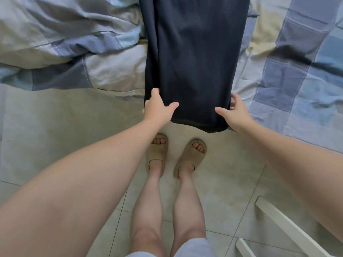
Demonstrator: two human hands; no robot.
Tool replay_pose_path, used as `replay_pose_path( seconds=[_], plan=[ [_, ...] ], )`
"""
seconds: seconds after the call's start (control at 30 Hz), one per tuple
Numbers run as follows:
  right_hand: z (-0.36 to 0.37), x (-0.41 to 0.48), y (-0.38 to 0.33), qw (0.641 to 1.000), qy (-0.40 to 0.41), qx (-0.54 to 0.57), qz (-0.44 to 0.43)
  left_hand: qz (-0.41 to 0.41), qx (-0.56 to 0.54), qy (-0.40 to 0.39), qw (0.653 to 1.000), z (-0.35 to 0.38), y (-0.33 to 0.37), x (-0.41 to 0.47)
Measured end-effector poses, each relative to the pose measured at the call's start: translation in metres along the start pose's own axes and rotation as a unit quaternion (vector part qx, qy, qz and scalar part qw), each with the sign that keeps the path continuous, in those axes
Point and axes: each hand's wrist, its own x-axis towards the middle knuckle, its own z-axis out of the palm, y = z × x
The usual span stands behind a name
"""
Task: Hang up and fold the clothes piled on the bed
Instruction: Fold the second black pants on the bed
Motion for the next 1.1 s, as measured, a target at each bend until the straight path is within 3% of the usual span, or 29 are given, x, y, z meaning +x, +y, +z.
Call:
replay_pose_path(
  seconds=[0.17, 0.37, 0.53, 0.6, 0.7, 0.87, 1.1],
  plan=[
    [0.006, 0.004, 0.005, 0.997, 0.018, 0.021, 0.066, 0.006, 0.009, -0.001, 1.0, -0.001, -0.006, 0.002],
    [0.023, -0.01, -0.01, 0.999, -0.022, -0.019, 0.037, -0.036, -0.038, 0.096, 0.994, -0.023, -0.028, -0.012],
    [0.03, -0.002, -0.016, 0.997, 0.062, -0.002, 0.042, -0.023, -0.002, 0.113, 0.993, -0.022, -0.026, -0.002],
    [0.029, 0.004, -0.015, 0.997, 0.055, 0.028, 0.041, -0.023, -0.032, 0.107, 0.993, -0.02, -0.023, 0.006],
    [0.026, 0.013, -0.015, 0.994, 0.019, 0.077, 0.07, -0.039, -0.071, 0.085, 0.993, -0.019, -0.023, 0.01],
    [0.03, 0.012, -0.018, 0.982, -0.121, 0.117, 0.085, -0.041, -0.039, -0.026, 0.998, -0.021, -0.027, 0.006],
    [0.035, -0.029, -0.009, 0.984, -0.11, 0.104, 0.093, -0.086, -0.03, -0.125, 0.988, -0.04, -0.043, -0.018]
  ],
)
